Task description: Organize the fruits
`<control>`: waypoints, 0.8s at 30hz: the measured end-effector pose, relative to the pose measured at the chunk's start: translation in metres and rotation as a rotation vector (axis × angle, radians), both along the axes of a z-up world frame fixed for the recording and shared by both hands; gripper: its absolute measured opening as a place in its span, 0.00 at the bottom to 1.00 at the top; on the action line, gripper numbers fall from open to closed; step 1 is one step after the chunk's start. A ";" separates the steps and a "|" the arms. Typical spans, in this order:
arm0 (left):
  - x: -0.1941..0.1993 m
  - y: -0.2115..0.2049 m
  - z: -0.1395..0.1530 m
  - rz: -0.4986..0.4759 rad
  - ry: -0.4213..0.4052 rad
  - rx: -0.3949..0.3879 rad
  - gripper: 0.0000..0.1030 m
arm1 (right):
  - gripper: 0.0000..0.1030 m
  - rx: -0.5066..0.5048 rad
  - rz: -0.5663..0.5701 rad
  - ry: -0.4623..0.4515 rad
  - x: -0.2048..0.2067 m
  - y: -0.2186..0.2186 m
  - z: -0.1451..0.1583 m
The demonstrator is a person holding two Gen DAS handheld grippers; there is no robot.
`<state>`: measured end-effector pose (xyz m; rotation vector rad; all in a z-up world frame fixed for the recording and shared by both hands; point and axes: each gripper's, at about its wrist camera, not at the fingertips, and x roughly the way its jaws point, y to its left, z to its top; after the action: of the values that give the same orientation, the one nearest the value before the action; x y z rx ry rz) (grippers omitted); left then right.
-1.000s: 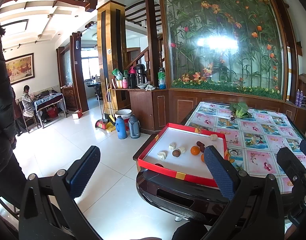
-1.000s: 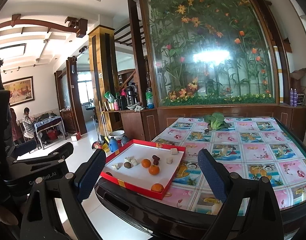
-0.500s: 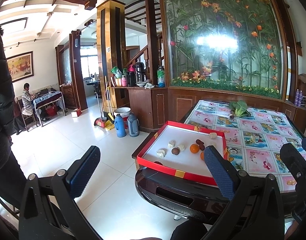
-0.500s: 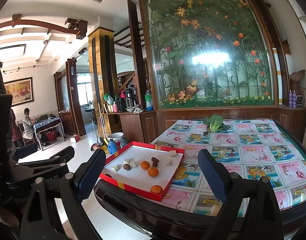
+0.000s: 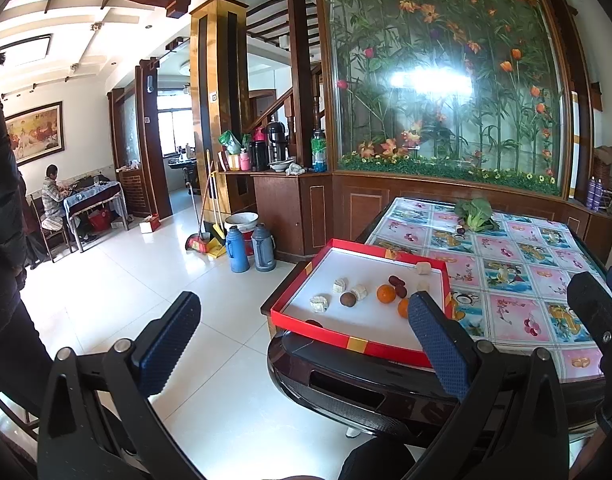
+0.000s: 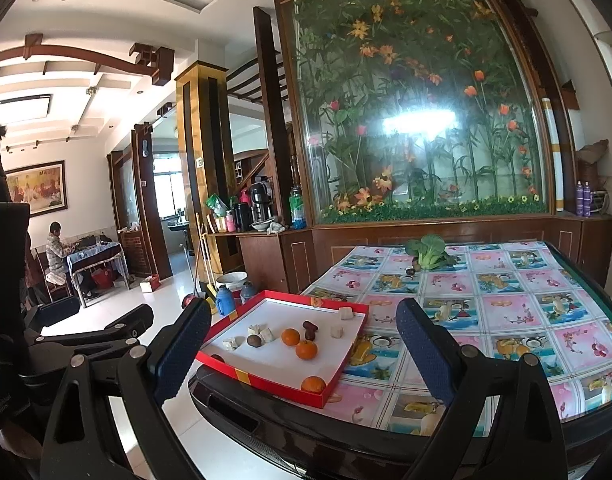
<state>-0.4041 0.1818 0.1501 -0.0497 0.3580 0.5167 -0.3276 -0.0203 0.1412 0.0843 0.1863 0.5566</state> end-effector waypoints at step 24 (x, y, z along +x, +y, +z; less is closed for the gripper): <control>0.053 0.036 0.005 0.071 0.064 0.004 1.00 | 0.94 0.011 -0.016 0.035 0.067 0.021 0.012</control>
<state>-0.3515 0.2174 0.1555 -0.0418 0.4191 0.5907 -0.2606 0.0004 0.1536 0.1056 0.2162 0.5403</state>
